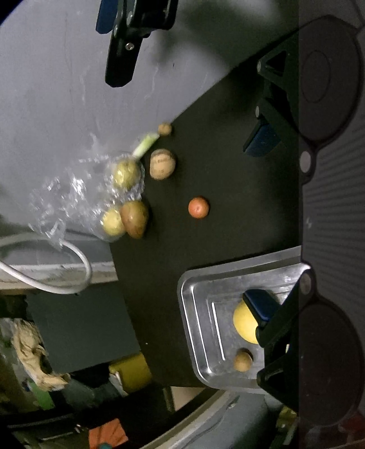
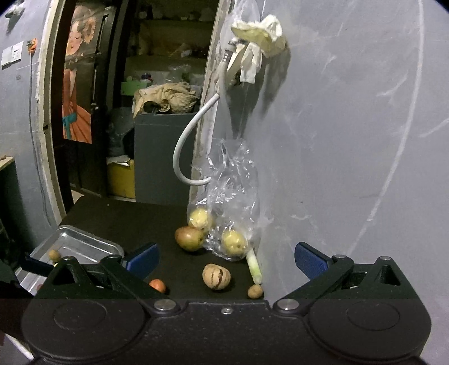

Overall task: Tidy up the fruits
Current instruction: 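Move the right tool to the striped pepino melon while the left tool nears the remaining tangerine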

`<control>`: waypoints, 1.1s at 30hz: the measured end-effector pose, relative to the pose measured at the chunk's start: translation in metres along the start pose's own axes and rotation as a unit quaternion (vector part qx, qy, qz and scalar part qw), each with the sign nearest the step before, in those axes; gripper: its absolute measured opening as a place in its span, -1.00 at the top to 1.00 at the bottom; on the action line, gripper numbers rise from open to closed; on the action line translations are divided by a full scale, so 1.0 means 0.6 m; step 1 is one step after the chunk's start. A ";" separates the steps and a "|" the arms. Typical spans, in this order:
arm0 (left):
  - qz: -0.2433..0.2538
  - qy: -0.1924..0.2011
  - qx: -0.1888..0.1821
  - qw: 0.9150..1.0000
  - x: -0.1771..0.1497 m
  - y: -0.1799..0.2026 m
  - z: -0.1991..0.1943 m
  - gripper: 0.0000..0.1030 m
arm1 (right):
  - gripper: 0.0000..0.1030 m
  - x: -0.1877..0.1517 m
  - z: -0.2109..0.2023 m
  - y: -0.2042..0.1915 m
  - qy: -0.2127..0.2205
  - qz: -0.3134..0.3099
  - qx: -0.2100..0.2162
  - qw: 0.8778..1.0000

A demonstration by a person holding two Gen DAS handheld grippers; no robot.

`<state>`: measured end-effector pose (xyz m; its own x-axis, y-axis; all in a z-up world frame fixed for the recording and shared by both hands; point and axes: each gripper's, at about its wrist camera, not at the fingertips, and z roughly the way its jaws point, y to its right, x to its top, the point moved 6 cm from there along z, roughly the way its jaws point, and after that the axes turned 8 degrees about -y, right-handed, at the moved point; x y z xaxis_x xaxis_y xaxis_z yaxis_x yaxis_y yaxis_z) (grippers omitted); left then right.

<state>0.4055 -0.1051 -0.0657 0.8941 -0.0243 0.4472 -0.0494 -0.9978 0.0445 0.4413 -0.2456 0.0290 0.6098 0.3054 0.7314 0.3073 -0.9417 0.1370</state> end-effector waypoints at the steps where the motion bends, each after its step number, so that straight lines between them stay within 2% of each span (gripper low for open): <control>1: -0.002 -0.004 0.004 1.000 0.003 -0.003 0.009 -0.99 | -0.99 0.000 0.016 0.003 -0.004 0.004 0.003 1.000; 4: -0.001 -0.007 0.013 1.000 0.015 -0.007 0.035 -0.99 | -0.99 -0.005 0.050 0.006 -0.015 0.023 0.018 0.999; 8: 0.007 0.001 0.007 1.000 0.029 -0.005 0.061 -0.99 | -0.99 -0.019 0.081 0.003 -0.023 0.048 0.041 0.998; 19: 0.043 0.013 0.029 0.999 0.053 0.016 0.122 -0.99 | -0.98 -0.036 0.168 -0.004 -0.054 0.055 0.066 0.995; 23: 0.047 0.013 0.033 0.998 0.056 0.021 0.140 -0.99 | -0.92 -0.036 0.199 -0.005 -0.069 0.050 0.063 0.994; 33: 0.060 0.020 0.015 0.998 0.061 0.035 0.170 -0.95 | -0.71 -0.046 0.261 0.004 -0.102 0.061 0.061 0.991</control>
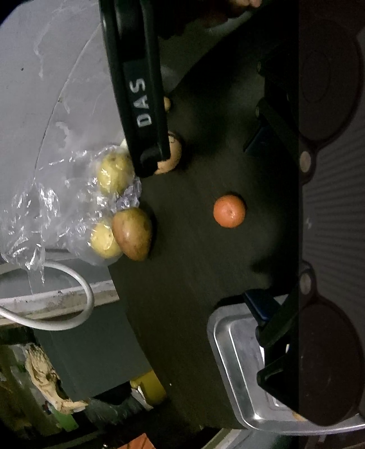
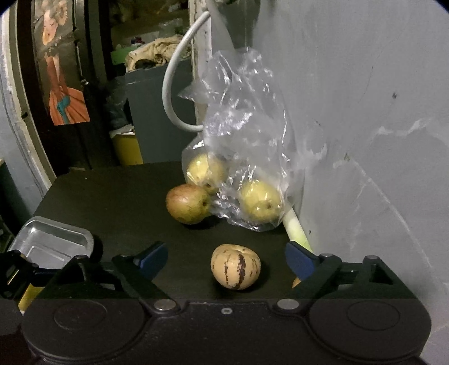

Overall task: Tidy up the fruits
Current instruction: 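Move the right tool to the striped pepino melon while the left tool nears the remaining tangerine, then close the right gripper on the pepino melon while the left gripper closes on the tangerine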

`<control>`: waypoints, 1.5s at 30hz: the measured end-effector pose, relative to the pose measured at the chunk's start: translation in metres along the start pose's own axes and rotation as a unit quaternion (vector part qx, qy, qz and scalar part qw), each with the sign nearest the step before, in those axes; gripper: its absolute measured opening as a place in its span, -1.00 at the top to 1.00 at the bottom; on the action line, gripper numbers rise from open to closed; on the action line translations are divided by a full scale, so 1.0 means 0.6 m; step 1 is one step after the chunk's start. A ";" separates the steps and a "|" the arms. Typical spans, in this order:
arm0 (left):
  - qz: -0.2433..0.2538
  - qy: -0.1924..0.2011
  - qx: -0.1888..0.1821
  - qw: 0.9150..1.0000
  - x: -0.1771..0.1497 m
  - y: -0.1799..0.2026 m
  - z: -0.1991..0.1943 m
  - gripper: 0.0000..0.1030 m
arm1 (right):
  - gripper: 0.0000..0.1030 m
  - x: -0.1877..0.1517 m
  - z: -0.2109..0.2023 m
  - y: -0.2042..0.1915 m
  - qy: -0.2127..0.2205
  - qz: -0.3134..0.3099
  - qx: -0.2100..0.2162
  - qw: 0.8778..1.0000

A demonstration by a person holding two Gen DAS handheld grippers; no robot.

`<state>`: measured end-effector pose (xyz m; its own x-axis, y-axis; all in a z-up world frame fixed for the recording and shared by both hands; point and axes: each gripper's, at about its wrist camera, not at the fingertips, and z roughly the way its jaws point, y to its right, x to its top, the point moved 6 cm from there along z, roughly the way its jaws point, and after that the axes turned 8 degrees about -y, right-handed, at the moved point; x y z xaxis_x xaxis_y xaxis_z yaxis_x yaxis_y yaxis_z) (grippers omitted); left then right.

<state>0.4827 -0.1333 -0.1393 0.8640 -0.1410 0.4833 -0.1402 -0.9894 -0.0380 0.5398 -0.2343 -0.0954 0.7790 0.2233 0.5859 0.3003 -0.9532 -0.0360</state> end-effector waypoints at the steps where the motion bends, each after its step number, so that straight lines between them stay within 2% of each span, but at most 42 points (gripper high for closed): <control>1: -0.001 0.005 -0.003 1.000 0.000 -0.001 -0.001 -0.93 | -0.70 -0.001 0.005 0.002 -0.003 0.001 0.001 1.000; 13: -0.023 0.020 -0.024 0.999 0.011 -0.009 0.010 -0.52 | -0.51 -0.014 0.045 0.029 -0.027 0.022 -0.003 0.999; 18: -0.024 0.016 -0.022 0.999 0.012 -0.009 0.017 -0.28 | -0.45 -0.016 0.057 0.025 -0.037 0.023 0.006 0.999; 38: -0.025 0.013 -0.037 0.999 0.021 -0.008 0.028 0.21 | -0.23 -0.023 0.075 0.026 -0.046 0.035 0.011 0.998; 45: -0.041 0.003 -0.048 0.998 0.019 -0.010 0.027 0.39 | -0.11 -0.026 0.079 0.027 -0.046 0.042 0.012 0.998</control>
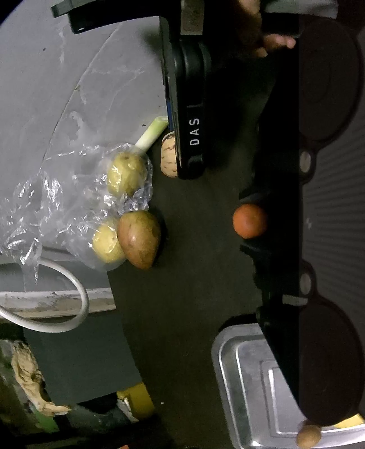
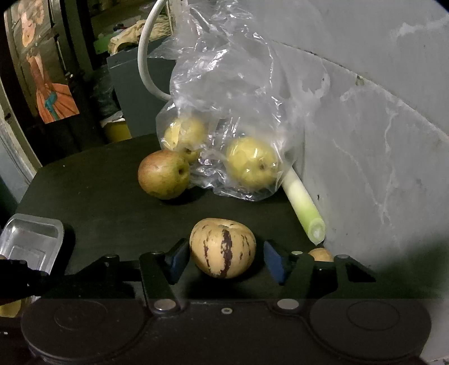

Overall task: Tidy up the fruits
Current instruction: 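Close the right gripper on the pepino melon while the left gripper closes on the tangerine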

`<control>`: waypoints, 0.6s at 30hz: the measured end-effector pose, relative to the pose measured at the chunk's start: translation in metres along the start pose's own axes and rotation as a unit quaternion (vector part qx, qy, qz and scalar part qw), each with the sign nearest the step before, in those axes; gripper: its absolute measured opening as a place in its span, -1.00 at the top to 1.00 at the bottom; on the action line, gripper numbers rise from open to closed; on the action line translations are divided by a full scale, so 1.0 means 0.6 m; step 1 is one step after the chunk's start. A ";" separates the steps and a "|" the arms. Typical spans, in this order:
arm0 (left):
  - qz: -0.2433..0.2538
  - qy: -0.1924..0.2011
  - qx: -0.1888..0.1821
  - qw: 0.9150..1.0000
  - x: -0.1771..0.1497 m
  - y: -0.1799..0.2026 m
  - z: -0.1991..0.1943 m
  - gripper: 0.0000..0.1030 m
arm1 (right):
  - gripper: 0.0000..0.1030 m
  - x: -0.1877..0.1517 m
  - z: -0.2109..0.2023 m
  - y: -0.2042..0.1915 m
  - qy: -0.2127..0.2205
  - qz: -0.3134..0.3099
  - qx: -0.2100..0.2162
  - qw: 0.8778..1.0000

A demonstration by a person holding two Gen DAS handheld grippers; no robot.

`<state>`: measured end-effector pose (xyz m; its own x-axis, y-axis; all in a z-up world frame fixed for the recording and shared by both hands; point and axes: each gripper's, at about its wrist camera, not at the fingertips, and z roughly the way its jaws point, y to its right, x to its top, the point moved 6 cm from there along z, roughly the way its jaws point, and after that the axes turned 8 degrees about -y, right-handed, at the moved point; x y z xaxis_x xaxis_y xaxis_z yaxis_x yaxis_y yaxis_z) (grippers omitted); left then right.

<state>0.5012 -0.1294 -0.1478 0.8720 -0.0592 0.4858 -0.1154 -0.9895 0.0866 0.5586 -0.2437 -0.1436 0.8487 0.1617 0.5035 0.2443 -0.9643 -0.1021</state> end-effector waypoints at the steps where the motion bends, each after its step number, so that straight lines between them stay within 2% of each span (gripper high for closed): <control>1: -0.003 -0.001 -0.003 1.000 -0.001 -0.001 -0.001 0.42 | -0.09 -0.001 0.001 -0.001 -0.001 0.000 0.000 1.000; 3: -0.007 -0.003 -0.005 1.000 -0.002 -0.002 -0.003 0.43 | -0.03 -0.003 0.002 -0.001 -0.002 0.001 0.002 1.000; 18: -0.004 -0.010 -0.004 1.000 -0.018 0.004 -0.018 0.47 | 0.00 -0.028 -0.017 -0.008 0.001 0.008 0.016 1.000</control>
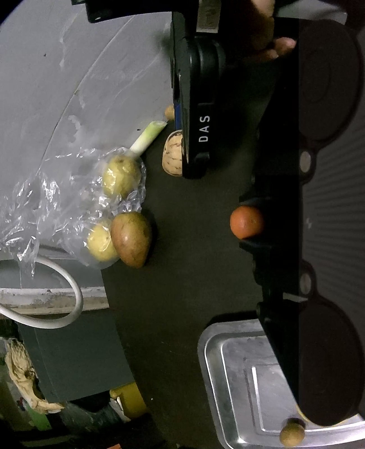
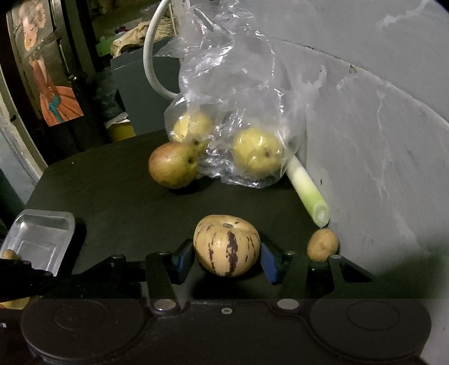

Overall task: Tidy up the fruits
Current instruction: 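Close the right gripper on the pepino melon while the left gripper closes on the tangerine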

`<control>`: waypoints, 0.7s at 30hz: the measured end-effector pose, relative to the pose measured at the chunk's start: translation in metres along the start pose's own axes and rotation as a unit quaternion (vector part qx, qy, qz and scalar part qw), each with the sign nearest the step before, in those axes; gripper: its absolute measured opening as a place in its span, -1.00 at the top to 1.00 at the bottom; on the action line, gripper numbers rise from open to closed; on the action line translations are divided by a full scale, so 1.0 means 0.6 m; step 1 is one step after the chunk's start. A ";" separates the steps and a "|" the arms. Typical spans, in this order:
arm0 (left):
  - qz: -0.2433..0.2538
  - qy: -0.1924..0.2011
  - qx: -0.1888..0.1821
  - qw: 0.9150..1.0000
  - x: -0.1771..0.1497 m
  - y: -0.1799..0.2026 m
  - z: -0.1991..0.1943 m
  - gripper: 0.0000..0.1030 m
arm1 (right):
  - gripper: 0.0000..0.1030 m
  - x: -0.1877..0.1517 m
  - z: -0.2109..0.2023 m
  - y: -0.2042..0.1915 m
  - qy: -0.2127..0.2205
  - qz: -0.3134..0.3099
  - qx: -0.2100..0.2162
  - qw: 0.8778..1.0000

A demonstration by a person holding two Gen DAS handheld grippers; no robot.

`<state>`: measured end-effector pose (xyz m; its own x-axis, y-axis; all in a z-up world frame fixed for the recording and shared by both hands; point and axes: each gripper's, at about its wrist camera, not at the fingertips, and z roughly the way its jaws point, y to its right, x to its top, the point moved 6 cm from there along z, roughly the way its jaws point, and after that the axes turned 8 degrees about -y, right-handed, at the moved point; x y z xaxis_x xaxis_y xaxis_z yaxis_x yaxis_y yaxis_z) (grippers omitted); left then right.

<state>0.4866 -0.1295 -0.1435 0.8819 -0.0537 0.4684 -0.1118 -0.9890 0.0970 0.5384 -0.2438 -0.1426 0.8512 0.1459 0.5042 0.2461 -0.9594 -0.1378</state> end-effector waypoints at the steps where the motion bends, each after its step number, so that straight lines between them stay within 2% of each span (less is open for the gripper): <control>1: 0.002 0.001 0.000 1.000 -0.002 0.001 -0.003 0.47 | 0.00 -0.003 -0.003 -0.001 0.001 0.001 0.001 1.000; 12: -0.005 0.013 -0.005 1.000 -0.018 -0.005 -0.047 0.47 | 0.00 -0.031 -0.052 -0.013 0.010 0.010 -0.004 1.000; 21: -0.009 0.031 -0.027 0.999 -0.038 -0.015 -0.097 0.47 | 0.00 -0.055 -0.116 -0.042 0.025 0.016 -0.019 0.999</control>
<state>0.4411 -0.1112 -0.1040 0.8537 -0.0256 0.5201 -0.1223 -0.9807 0.1525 0.4717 -0.2411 -0.0967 0.8335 0.1031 0.5428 0.2005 -0.9719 -0.1233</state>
